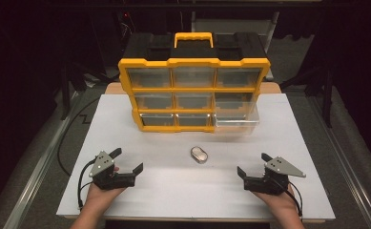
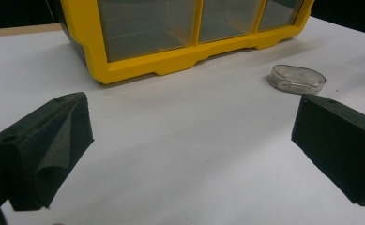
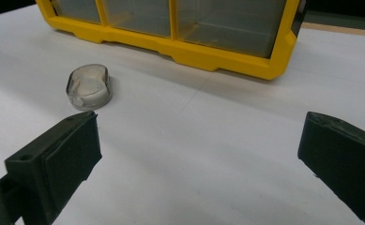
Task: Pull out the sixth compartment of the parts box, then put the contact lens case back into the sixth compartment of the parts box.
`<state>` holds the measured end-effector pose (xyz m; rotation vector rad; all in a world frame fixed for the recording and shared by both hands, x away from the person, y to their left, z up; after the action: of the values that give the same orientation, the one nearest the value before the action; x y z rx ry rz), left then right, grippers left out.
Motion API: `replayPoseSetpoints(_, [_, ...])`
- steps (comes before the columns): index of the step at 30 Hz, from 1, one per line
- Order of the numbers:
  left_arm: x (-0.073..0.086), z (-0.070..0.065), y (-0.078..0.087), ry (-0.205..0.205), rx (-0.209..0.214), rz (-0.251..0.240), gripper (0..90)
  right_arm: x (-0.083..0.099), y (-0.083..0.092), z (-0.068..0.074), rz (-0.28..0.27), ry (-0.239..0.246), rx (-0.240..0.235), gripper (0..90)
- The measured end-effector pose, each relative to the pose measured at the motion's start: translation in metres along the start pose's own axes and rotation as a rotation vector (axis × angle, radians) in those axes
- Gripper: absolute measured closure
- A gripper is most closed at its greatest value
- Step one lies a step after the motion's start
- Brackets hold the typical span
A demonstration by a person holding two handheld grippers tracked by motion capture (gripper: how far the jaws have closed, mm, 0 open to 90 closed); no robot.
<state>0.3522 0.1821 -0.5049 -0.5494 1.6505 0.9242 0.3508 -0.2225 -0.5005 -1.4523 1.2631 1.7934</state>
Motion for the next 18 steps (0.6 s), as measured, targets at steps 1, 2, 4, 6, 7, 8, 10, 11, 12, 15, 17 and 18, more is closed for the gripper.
replayPoseSetpoints(1, [0.0001, 0.0003, -0.0002, 0.0, -0.001, -0.001, 0.2, 0.0004, 0.0, 0.0001, 0.004, 0.008, 0.002, 0.0])
replayPoseSetpoints(2, [0.0002, 0.0004, -0.0003, 0.002, 0.001, 0.003, 0.2, 0.0003, 0.0001, 0.0007, 0.005, 0.011, 0.0, 0.0])
replayPoseSetpoints(4, [-0.0004, -0.0001, -0.0007, 0.008, 0.003, -0.002, 0.2, -0.0003, 0.0008, 0.0016, 0.006, 0.023, -0.005, 0.0])
replayPoseSetpoints(6, [-0.0009, -0.0007, -0.0014, 0.01, 0.008, -0.004, 0.2, 0.0, 0.0013, 0.0018, 0.008, 0.032, 0.0, 0.0])
replayPoseSetpoints(7, [-0.0009, -0.0012, -0.0022, 0.013, 0.009, -0.004, 0.2, 0.0005, 0.0014, 0.0019, 0.013, 0.04, 0.002, 0.0])
replayPoseSetpoints(8, [-0.0006, -0.0017, -0.0029, 0.01, 0.014, 0.0, 0.2, 0.0011, 0.0016, 0.0016, 0.017, 0.042, 0.007, 0.0])
replayPoseSetpoints(10, [-0.0003, -0.0027, -0.0042, 0.01, 0.018, 0.002, 0.2, 0.0021, 0.0018, 0.0003, 0.022, 0.038, 0.01, 0.0])
replayPoseSetpoints(11, [-0.0005, -0.0032, -0.0047, 0.016, 0.02, -0.001, 0.2, 0.0026, 0.0017, -0.0006, 0.027, 0.04, 0.016, 0.0])
replayPoseSetpoints(12, [-0.0004, -0.0034, -0.0048, 0.017, 0.021, -0.001, 0.2, 0.0028, 0.0017, -0.0008, 0.029, 0.039, 0.018, 0.0])
replayPoseSetpoints(15, [0.0002, -0.0032, -0.0031, 0.005, 0.021, 0.006, 0.2, 0.002, 0.0017, -0.001, 0.027, 0.033, 0.024, 0.0])
replayPoseSetpoints(17, [0.0003, -0.003, -0.0021, 0.008, 0.023, 0.009, 0.2, 0.0017, 0.0015, -0.0006, 0.029, 0.035, 0.024, 0.0])
replayPoseSetpoints(18, [0.0003, -0.003, -0.0015, 0.005, 0.022, 0.01, 0.2, 0.0021, 0.0009, 0.0002, 0.03, 0.031, 0.019, 0.0])
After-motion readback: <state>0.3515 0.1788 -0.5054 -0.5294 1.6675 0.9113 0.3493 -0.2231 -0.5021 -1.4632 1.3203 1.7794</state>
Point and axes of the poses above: each handheld gripper's, and its own axes: y roughly backward along the jaws, x roughly out of its underside, z roughly to its left, the point moved 8 cm from there along -y, roughly forward along the jaws, and after that the axes turned 4 degrees about -z, right-handed, at the moved point
